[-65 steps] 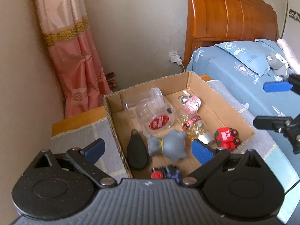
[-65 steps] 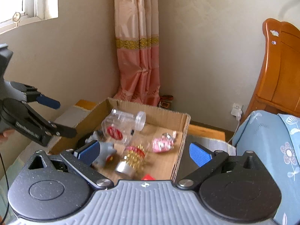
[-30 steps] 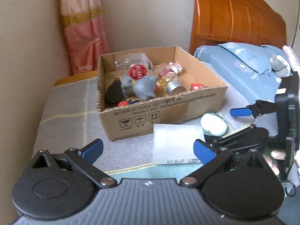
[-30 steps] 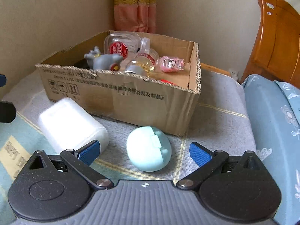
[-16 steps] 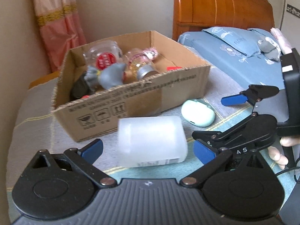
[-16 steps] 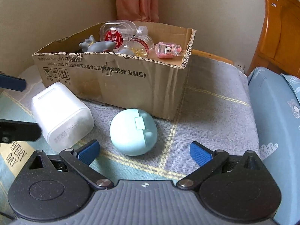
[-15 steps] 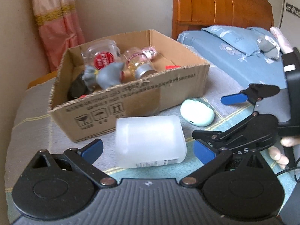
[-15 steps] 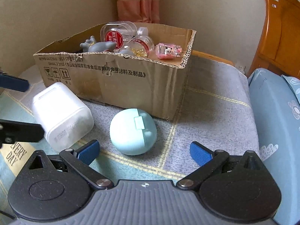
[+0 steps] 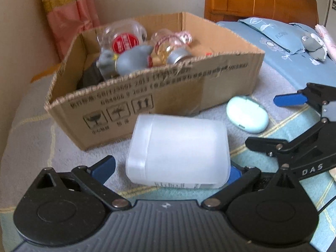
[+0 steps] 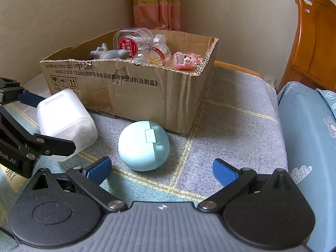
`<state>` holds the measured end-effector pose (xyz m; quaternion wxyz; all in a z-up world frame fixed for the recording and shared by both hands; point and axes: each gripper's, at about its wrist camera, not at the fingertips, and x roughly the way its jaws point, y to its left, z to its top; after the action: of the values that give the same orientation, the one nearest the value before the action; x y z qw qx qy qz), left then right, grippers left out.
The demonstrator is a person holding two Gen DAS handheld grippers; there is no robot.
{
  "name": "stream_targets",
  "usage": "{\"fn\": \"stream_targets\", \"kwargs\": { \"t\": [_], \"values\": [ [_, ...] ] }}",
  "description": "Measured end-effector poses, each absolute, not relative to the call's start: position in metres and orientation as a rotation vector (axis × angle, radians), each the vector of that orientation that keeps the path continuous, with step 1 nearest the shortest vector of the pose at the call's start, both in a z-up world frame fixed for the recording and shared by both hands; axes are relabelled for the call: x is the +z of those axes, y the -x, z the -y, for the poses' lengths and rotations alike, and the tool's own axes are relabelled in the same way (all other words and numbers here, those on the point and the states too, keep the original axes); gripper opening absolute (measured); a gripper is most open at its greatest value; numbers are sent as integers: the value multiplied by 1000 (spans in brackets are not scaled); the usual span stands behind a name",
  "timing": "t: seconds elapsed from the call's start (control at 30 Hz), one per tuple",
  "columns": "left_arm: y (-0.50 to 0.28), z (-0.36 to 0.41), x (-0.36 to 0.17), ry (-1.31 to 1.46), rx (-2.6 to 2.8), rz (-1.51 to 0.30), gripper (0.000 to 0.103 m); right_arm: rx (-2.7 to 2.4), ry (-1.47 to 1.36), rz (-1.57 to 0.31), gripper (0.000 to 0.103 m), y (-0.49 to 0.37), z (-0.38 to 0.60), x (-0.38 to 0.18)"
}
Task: Organize rigid objects
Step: 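Move the left tool to the white plastic bottle while the right tool approaches the mint-green case, then grasp the white plastic bottle with the left tool while the right tool grasps the mint-green case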
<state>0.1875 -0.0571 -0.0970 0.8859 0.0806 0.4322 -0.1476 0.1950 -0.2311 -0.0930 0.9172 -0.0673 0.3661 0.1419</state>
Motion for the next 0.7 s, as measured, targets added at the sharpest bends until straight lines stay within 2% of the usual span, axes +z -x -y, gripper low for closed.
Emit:
{"fn": "stream_targets", "kwargs": {
  "t": [0.7],
  "values": [
    [-191,48,-96,-206,-420,-847,102,419,233,-743,101,-225,233,-92]
  ]
}}
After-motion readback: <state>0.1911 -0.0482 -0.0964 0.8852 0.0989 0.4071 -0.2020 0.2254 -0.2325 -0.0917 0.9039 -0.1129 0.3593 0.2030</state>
